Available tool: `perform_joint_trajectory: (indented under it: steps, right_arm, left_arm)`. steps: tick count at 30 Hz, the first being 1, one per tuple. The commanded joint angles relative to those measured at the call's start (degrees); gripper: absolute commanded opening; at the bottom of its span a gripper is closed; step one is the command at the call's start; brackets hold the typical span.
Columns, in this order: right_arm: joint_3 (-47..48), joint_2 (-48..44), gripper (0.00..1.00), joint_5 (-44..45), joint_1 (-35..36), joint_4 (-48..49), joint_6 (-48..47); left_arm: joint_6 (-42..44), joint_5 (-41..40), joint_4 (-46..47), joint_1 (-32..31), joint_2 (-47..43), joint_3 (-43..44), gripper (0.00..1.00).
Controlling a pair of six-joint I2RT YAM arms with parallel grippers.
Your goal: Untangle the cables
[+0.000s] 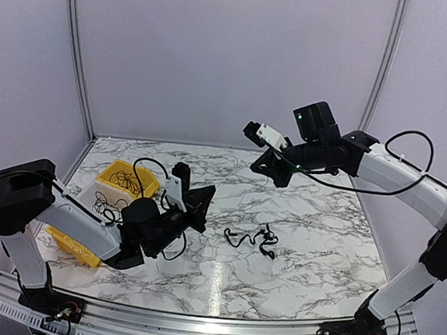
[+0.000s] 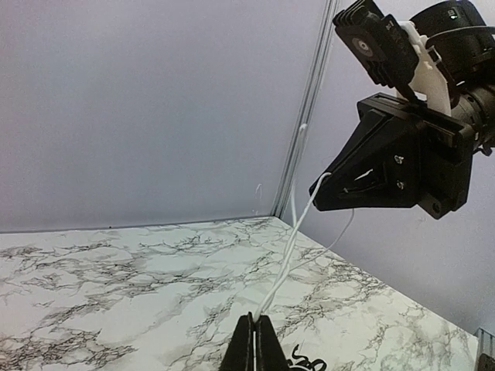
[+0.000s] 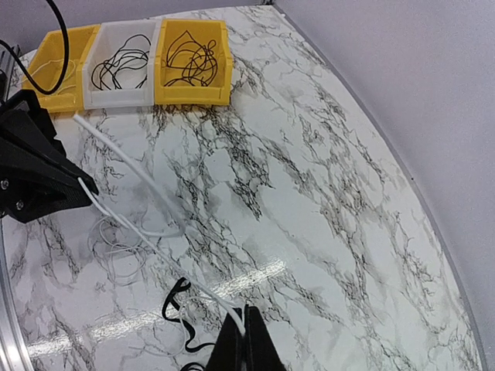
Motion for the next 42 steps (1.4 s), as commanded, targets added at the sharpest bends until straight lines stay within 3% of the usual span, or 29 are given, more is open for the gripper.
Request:
perform_joint_trajectory:
  steps: [1,6,10,14,16,27,33,42]
  right_arm:
    - [2.58,0.49,0.0,1.87,-3.32,1.8,2.8]
    - [1.82,1.68,0.0,-0.02,-4.31,0.86,1.84]
    - [2.91,5.68,0.01,-2.68,-3.61,-3.67,0.96]
    - [3.42,3.98,0.29,-1.83,-1.46,-3.85,-1.58]
    - [2.26,-0.12,0.38,-1.57,0.6,-2.23,-3.87]
    - [0.65,-0.1,0.48,-9.46,8.68,-7.59,-12.85]
    - [1.52,1.6,0.48,-8.25,10.69,-8.95,-14.76]
    - [0.84,2.28,0.31,-7.51,10.88,-8.67,-14.55]
  left_arm:
    - [2.07,-0.8,3.21,-0.16,-3.2,-3.5,0.0]
    - [3.6,8.45,0.15,-0.16,-6.05,-5.87,0.0]
    - [3.12,10.48,-1.98,-0.16,-7.58,-6.04,0.0]
    - [0.85,9.58,-6.89,-0.16,-8.81,-4.9,0.0]
    - [-0.26,9.61,-9.96,-0.16,-9.34,-3.67,0.0]
    - [-1.15,16.32,-16.53,-0.16,-9.17,-0.02,0.0]
    - [-1.03,19.03,-17.0,-0.16,-9.99,0.27,0.0]
    - [-0.91,19.03,-17.02,-0.33,-10.34,0.35,0.0]
